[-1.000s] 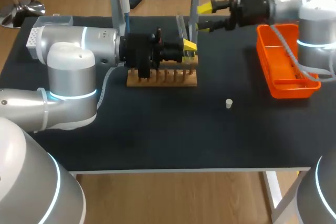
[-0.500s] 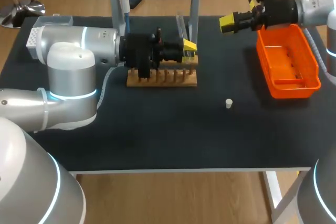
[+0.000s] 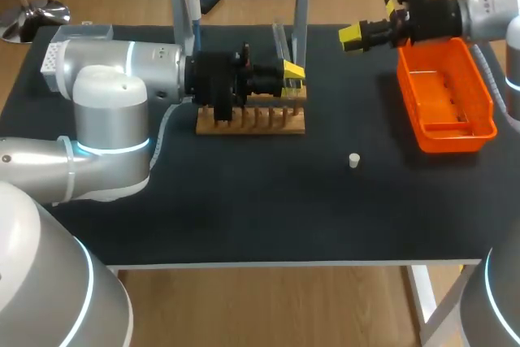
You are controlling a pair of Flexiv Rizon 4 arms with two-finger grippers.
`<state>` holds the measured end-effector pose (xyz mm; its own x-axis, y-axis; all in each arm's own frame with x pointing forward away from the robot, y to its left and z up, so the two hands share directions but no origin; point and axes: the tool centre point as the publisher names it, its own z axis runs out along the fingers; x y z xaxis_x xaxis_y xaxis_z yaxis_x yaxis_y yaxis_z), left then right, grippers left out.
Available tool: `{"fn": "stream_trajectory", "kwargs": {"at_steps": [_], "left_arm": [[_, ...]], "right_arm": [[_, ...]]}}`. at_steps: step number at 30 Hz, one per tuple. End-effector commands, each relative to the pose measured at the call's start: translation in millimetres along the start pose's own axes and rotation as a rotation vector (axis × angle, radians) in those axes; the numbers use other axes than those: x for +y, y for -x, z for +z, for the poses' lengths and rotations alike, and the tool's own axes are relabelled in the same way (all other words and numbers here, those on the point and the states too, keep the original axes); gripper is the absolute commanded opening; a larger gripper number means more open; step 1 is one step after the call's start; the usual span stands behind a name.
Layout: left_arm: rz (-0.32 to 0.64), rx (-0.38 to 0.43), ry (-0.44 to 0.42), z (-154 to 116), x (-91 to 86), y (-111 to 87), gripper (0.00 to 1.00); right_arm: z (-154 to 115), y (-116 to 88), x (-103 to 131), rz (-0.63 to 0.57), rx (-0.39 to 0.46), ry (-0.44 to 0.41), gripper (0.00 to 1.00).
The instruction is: Invert the test tube, pick up the pipette, mount the tip to pipette, aspirate from beaker and dispense into the tube, eject the tip, return the pipette, and cap with the stopper.
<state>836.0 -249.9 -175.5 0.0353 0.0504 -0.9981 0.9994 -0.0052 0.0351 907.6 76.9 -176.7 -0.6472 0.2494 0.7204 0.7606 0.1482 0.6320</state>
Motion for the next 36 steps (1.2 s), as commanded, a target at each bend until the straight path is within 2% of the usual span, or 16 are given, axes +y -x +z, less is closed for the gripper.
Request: {"fn": "stream_trajectory", "kwargs": {"at_steps": [1, 10, 20, 25, 32, 36], "left_arm": [[0.002, -0.002, 0.000, -0.7, -0.2, -0.2, 0.00], [0.002, -0.002, 0.000, -0.7, -0.2, -0.2, 0.00], [0.002, -0.002, 0.000, -0.7, -0.2, -0.2, 0.00], [0.002, -0.002, 0.000, -0.7, -0.2, -0.2, 0.00], [0.002, -0.002, 0.000, -0.7, -0.2, -0.2, 0.00], [0.002, -0.002, 0.000, -0.7, -0.2, -0.2, 0.00]], "right_arm": [[-8.0, 1.5, -14.7, -0.101, -0.093, 0.014, 1.00], [-6.2, 25.0, -47.2, -0.264, -0.179, -0.012, 1.00], [11.4, 45.9, -61.6, -0.471, -0.253, -0.102, 1.00], [16.9, 56.7, -61.7, -0.502, -0.298, -0.097, 1.00], [29.4, 67.0, -58.6, -0.512, -0.307, -0.061, 1.00], [42.1, 68.9, -62.9, -0.569, -0.310, -0.071, 1.00]]}}
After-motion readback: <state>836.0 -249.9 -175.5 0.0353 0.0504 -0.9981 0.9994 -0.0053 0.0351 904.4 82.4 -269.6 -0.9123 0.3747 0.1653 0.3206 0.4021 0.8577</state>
